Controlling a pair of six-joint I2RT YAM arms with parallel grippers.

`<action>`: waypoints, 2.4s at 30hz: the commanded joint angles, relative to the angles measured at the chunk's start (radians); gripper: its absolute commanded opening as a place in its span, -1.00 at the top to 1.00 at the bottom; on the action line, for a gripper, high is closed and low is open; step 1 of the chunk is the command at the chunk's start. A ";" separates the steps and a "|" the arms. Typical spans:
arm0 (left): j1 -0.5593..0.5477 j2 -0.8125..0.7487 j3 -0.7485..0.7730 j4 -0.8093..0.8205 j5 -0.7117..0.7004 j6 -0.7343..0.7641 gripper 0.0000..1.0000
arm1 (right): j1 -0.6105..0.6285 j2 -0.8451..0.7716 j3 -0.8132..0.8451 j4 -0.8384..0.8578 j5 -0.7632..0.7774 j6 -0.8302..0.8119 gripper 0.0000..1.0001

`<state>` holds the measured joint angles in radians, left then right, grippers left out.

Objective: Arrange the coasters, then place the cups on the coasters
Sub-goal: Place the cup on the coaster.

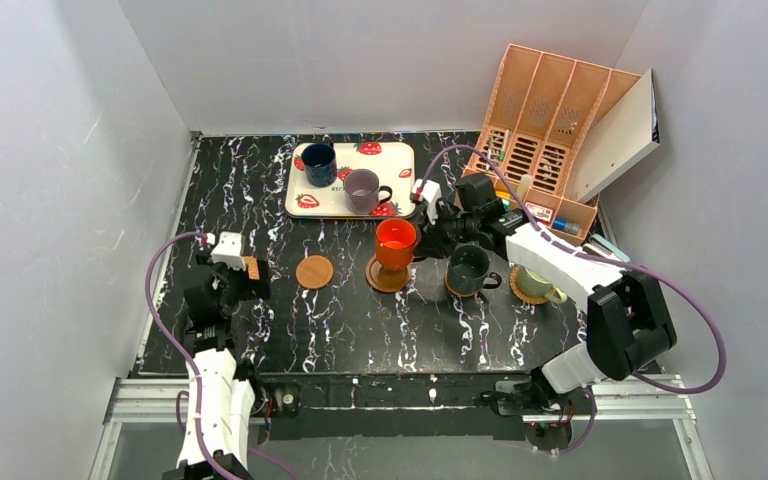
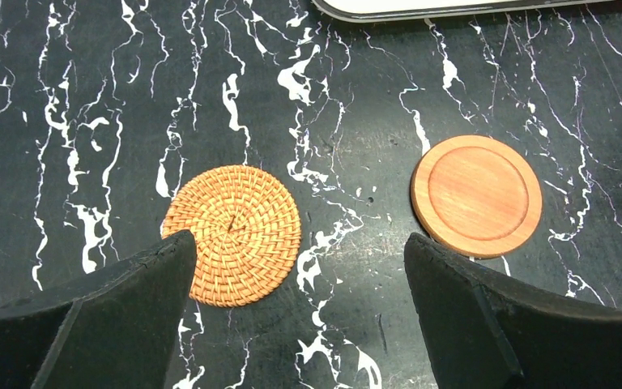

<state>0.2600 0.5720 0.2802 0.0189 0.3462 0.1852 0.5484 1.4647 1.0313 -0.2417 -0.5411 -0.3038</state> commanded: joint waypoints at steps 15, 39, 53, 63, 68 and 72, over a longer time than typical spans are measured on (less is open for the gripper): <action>0.004 -0.070 -0.034 0.044 -0.033 0.019 -0.96 | 0.028 0.020 -0.052 0.201 0.001 -0.054 0.97; 0.004 -0.067 -0.040 0.049 -0.031 0.031 -0.96 | 0.029 0.035 -0.111 0.285 -0.018 -0.076 0.97; 0.004 -0.064 -0.042 0.050 -0.025 0.036 -0.96 | 0.029 0.020 -0.122 0.301 -0.029 -0.075 0.97; 0.004 -0.052 -0.041 0.053 -0.023 0.037 -0.96 | 0.029 0.023 -0.136 0.319 -0.042 -0.076 0.97; 0.004 -0.055 -0.042 0.053 -0.025 0.037 -0.96 | 0.029 0.013 -0.143 0.329 -0.045 -0.078 0.97; 0.004 -0.052 -0.042 0.054 -0.024 0.038 -0.96 | 0.030 0.014 -0.145 0.329 -0.048 -0.083 0.97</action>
<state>0.2600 0.5190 0.2512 0.0536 0.3149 0.2150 0.5720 1.5303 0.8852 -0.0185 -0.5381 -0.3717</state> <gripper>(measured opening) 0.981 0.204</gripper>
